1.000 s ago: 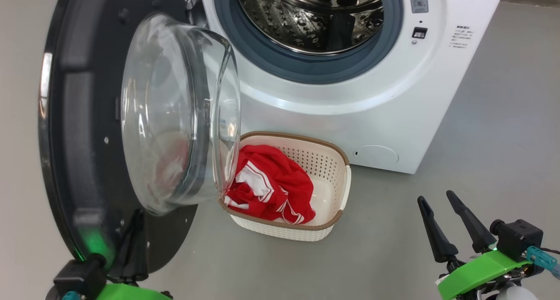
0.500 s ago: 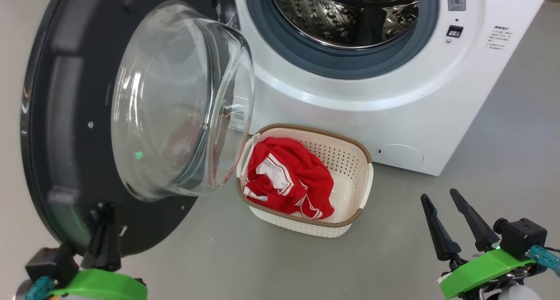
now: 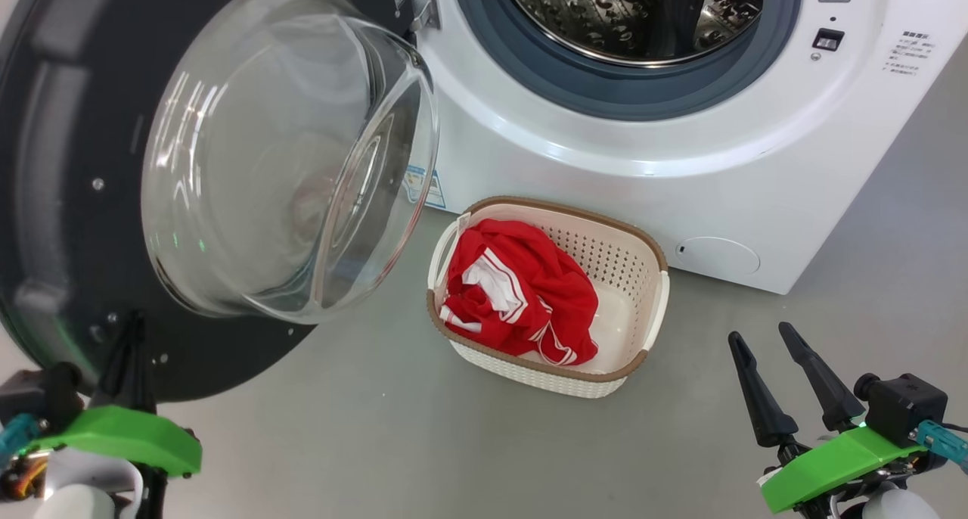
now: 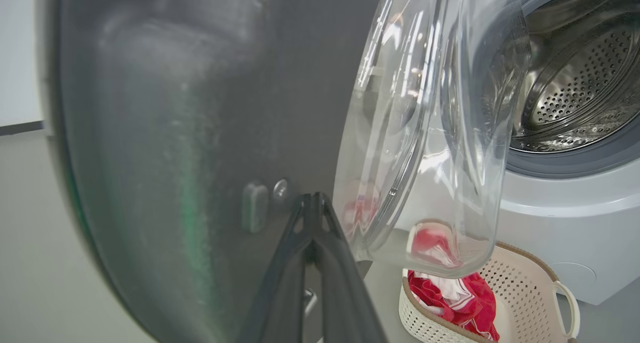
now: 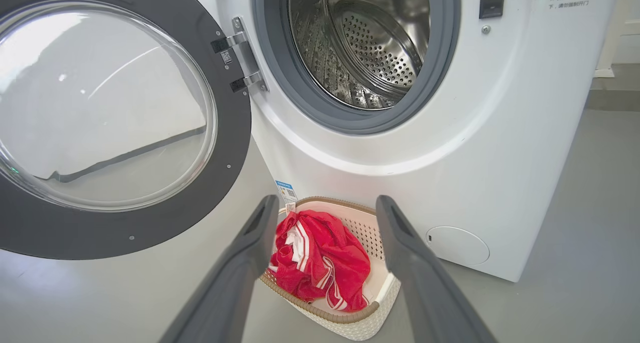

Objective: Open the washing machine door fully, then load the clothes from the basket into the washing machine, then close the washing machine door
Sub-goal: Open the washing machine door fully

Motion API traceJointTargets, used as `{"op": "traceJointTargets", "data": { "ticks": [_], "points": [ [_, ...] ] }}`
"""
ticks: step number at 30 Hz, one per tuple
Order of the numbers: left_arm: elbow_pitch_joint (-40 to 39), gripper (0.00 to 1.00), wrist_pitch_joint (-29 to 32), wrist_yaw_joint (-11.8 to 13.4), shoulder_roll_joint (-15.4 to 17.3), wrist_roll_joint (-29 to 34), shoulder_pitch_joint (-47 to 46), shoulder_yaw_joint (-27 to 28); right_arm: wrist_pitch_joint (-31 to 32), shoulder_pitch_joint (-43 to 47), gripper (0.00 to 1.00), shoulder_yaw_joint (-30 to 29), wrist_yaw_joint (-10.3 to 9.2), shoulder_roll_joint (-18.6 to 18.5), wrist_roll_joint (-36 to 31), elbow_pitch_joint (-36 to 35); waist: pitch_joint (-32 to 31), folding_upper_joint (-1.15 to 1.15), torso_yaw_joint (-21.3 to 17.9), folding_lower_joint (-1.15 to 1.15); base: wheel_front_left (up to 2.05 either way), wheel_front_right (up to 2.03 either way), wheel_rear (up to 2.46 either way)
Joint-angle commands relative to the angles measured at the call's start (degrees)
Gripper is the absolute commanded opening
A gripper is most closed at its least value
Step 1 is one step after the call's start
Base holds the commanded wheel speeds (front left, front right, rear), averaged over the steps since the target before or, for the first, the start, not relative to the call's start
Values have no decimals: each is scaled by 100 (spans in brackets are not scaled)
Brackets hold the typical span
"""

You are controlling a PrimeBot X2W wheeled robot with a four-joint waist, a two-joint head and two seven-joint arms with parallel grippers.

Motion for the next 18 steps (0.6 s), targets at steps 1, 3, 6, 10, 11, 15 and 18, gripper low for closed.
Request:
{"op": "traceJointTargets", "data": {
  "ticks": [1, 3, 6, 10, 11, 15, 18],
  "points": [
    [16, 0, 24, -8, 328, -42, -331, 292, -69, -170, 100, 119, 9, -63, -18, -143, 26, 0, 29, 0, 0, 0, 0],
    [228, 0, 32, -64, 382, -13, -494, 255, -69, -179, 100, 115, 9, -67, -15, -146, 61, 0, 63, 0, 0, 0, 0],
    [587, 0, 19, -187, 457, 43, -757, 169, -69, -198, 100, 116, 9, -73, -9, -145, 100, 0, 105, 0, 0, 0, 0],
    [1169, 0, -33, -375, 514, 135, -1153, 18, -69, -242, 100, 116, 9, -89, 2, -141, 172, 0, 163, 0, 0, 0, 0],
    [1316, 0, -61, -410, 519, 153, -1249, -10, -69, -256, 100, 125, 9, -93, 5, -140, 187, 0, 170, 0, 0, 0, 0],
    [1844, 0, -180, -464, 552, 283, -1576, -127, -69, -317, 100, 153, 9, -115, 10, -142, 247, 0, 171, 0, 0, 0, 0],
    [2122, 0, -286, -502, 523, 291, -1734, -149, -69, -336, 100, 162, 9, -129, 22, -135, 267, 0, 166, 0, 0, 0, 0]
  ]
}}
